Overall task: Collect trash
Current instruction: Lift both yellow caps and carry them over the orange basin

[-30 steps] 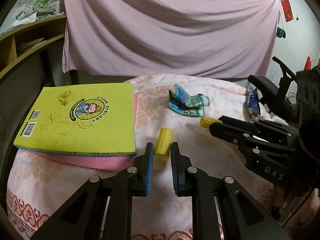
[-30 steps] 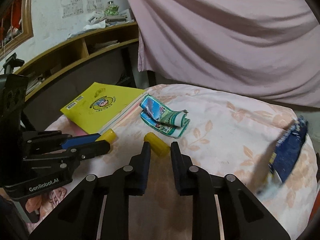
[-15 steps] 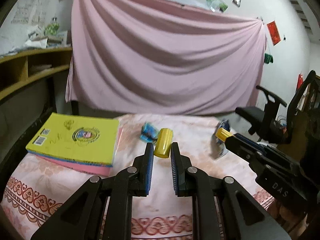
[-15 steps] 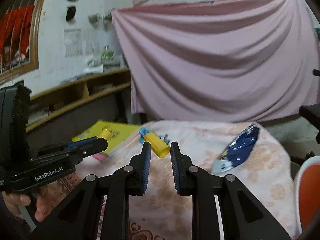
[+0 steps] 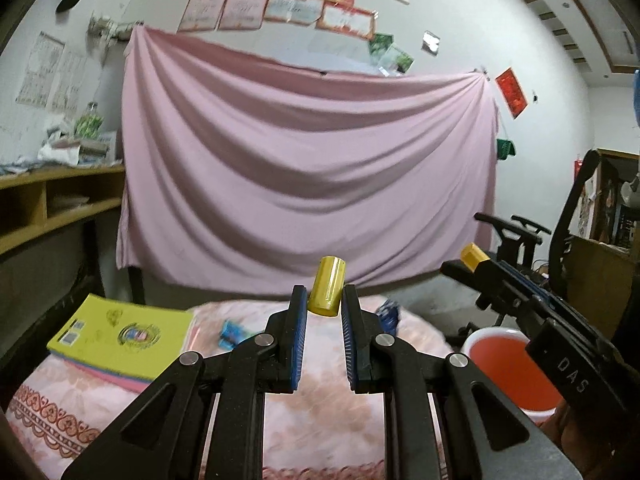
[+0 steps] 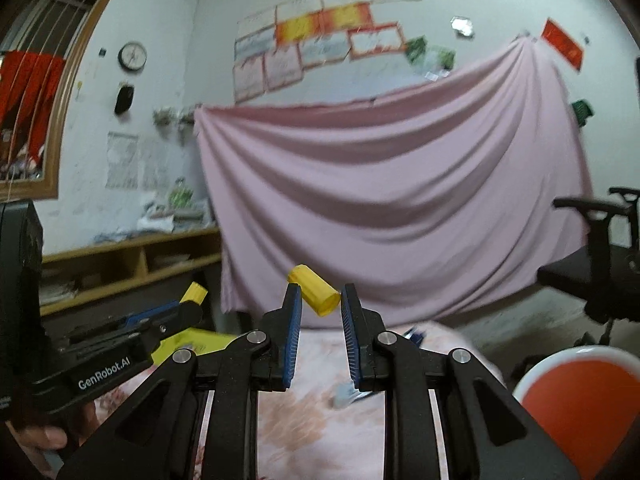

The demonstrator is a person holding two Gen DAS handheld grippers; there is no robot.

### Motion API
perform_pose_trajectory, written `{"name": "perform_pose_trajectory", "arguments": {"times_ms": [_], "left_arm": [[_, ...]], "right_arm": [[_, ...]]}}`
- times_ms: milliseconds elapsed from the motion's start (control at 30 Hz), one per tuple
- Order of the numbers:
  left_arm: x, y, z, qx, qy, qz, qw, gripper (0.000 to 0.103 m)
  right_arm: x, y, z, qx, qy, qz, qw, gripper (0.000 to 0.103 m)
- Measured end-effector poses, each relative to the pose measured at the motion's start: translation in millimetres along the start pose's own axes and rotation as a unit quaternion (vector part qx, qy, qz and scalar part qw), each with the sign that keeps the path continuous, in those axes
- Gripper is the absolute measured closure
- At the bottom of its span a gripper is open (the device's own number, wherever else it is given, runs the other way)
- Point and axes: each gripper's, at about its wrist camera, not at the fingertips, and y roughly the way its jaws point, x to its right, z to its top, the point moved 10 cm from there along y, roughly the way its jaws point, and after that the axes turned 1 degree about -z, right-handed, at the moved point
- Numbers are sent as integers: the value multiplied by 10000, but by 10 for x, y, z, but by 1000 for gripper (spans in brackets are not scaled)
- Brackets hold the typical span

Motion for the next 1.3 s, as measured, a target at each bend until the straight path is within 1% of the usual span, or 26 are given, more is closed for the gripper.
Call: {"name": "perform_pose_trajectory", "arguments": {"times_ms": [133, 300, 500, 667, 933, 1300], "left_arm": [[249, -19, 139, 195, 168, -126, 9996, 89], [579, -2, 271, 338, 428, -294, 9981, 89], [962, 59, 340, 436, 710, -514, 9952, 89], [1265, 152, 341, 438, 863, -728, 9926, 89], [1670, 273, 245, 339, 1112, -1045, 9877, 89], [2211, 589, -7, -77, 1291, -1459, 9808, 89]], "right_arm": [[203, -157, 158, 295, -19, -301, 9991, 85], [473, -323, 252, 509, -12, -630, 9967, 85], [790, -482, 320, 679, 38, -985, 9928, 85], [1012, -594, 330, 752, 101, -1235, 9894, 85], [1321, -705, 272, 706, 274, -1538, 9852, 85], [1767, -787, 63, 389, 549, -1933, 9788, 85]]}}
